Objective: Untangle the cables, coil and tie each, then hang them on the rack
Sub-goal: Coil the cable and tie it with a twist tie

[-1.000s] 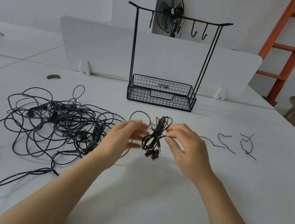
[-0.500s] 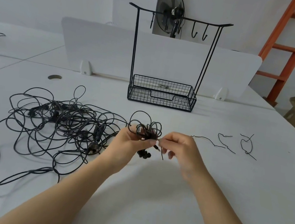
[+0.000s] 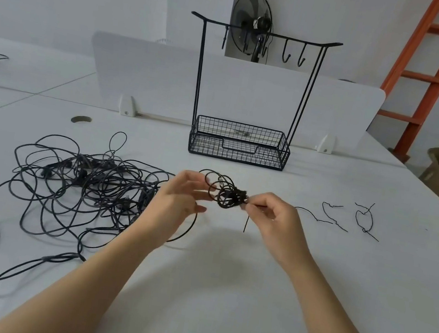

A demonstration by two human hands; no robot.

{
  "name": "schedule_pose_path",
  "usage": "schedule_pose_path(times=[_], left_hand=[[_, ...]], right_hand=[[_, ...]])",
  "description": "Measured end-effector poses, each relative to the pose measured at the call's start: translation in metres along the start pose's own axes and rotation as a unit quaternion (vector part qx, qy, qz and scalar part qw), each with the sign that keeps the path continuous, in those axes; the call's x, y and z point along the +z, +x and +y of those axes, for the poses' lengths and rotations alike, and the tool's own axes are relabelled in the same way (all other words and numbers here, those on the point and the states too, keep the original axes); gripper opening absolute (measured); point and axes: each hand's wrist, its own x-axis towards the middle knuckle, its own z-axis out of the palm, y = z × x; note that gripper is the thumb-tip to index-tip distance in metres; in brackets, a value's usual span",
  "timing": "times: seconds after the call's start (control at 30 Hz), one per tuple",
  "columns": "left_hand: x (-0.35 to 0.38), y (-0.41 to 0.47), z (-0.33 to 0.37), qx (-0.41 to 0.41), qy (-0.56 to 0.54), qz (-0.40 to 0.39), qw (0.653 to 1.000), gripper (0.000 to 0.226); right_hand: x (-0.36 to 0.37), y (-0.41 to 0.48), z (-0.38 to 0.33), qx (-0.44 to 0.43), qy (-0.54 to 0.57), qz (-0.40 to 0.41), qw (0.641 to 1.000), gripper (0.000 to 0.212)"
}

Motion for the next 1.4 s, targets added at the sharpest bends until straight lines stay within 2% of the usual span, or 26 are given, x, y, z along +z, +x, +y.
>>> schedule_pose_path(times=[0.07,0.17,0.2,0.27,0.37,0.43,0.5,0.53,0.6,0.63,0.67,0.7,0.73,0.77,0.83,0.9,0.97,1.03,1.17,1.27,1.33,1.4], left_hand=[[0.001,0.001,0.006,-0.089,-0.061,0.025,0.994,0.016],[0.005,-0.002,0.008,-0.202,0.019,0.008,0.979,0.039],[0.009,-0.004,0.008,-0.215,0.041,-0.02,0.976,0.041],[0.013,-0.008,0.006,-0.211,0.054,-0.054,0.974,0.032],[0.015,-0.01,0.005,-0.17,0.037,-0.037,0.984,0.015],[0.014,-0.008,0.001,-0.129,0.055,-0.02,0.99,0.015],[0.014,-0.007,-0.007,-0.036,0.152,-0.016,0.988,0.017],[0.013,-0.007,-0.011,0.043,0.242,-0.015,0.969,0.017],[0.011,-0.006,-0.017,0.229,0.413,-0.023,0.881,0.021],[0.009,-0.004,-0.019,0.292,0.461,-0.03,0.838,0.024],[0.007,-0.003,-0.021,0.326,0.478,-0.038,0.814,0.027],[0.007,-0.003,-0.023,0.34,0.473,-0.041,0.812,0.03],[0.009,-0.004,-0.023,0.33,0.452,-0.038,0.828,0.029],[0.012,-0.006,-0.019,0.295,0.416,-0.029,0.86,0.025],[0.016,-0.008,-0.011,0.165,0.287,-0.028,0.943,0.033],[0.012,-0.009,-0.004,0.067,0.137,-0.068,0.986,0.046],[0.007,-0.008,-0.001,0.026,0.017,-0.121,0.992,0.057],[0.004,-0.008,0.0,0.016,-0.002,-0.141,0.99,0.065],[0.009,-0.009,-0.001,0.048,0.114,-0.105,0.987,0.053],[0.015,-0.009,0.0,0.073,0.107,-0.044,0.991,0.037],[0.016,-0.008,0.001,0.077,0.098,0.001,0.992,0.034],[0.015,-0.007,0.002,0.063,0.054,0.007,0.997,0.033]], right_hand=[[0.002,0.0,0.009,-0.106,-0.109,0.051,0.987,0.011],[0.005,0.002,0.018,-0.266,-0.257,0.097,0.924,0.022],[0.005,0.003,0.02,-0.3,-0.286,0.103,0.904,0.022],[0.006,0.003,0.022,-0.331,-0.308,0.098,0.886,0.022],[0.006,0.005,0.027,-0.328,-0.294,0.085,0.893,0.023],[0.009,0.002,0.021,-0.24,-0.228,0.066,0.941,0.02],[0.01,0.001,0.009,-0.059,-0.062,0.029,0.996,0.02],[0.009,0.002,0.003,0.04,0.04,0.0,0.998,0.025],[0.004,0.005,0.004,0.189,0.191,-0.063,0.961,0.033],[0.001,0.006,0.005,0.24,0.24,-0.097,0.936,0.037],[-0.001,0.006,0.005,0.278,0.273,-0.125,0.912,0.042],[-0.002,0.005,0.007,0.299,0.291,-0.141,0.898,0.047],[-0.002,0.005,0.007,0.306,0.3,-0.148,0.892,0.05],[-0.002,0.005,0.007,0.306,0.304,-0.149,0.89,0.051],[-0.002,0.005,0.004,0.299,0.307,-0.14,0.893,0.045],[-0.001,0.005,0.002,0.29,0.313,-0.129,0.895,0.033],[-0.001,0.006,0.003,0.292,0.327,-0.124,0.89,0.029],[-0.001,0.006,0.002,0.302,0.339,-0.123,0.883,0.028],[0.0,0.004,0.002,0.323,0.346,-0.142,0.869,0.029],[0.002,0.002,0.001,0.341,0.333,-0.17,0.862,0.03],[0.004,0.001,0.001,0.34,0.313,-0.183,0.868,0.029],[0.005,0.001,0.001,0.337,0.298,-0.192,0.872,0.028]])
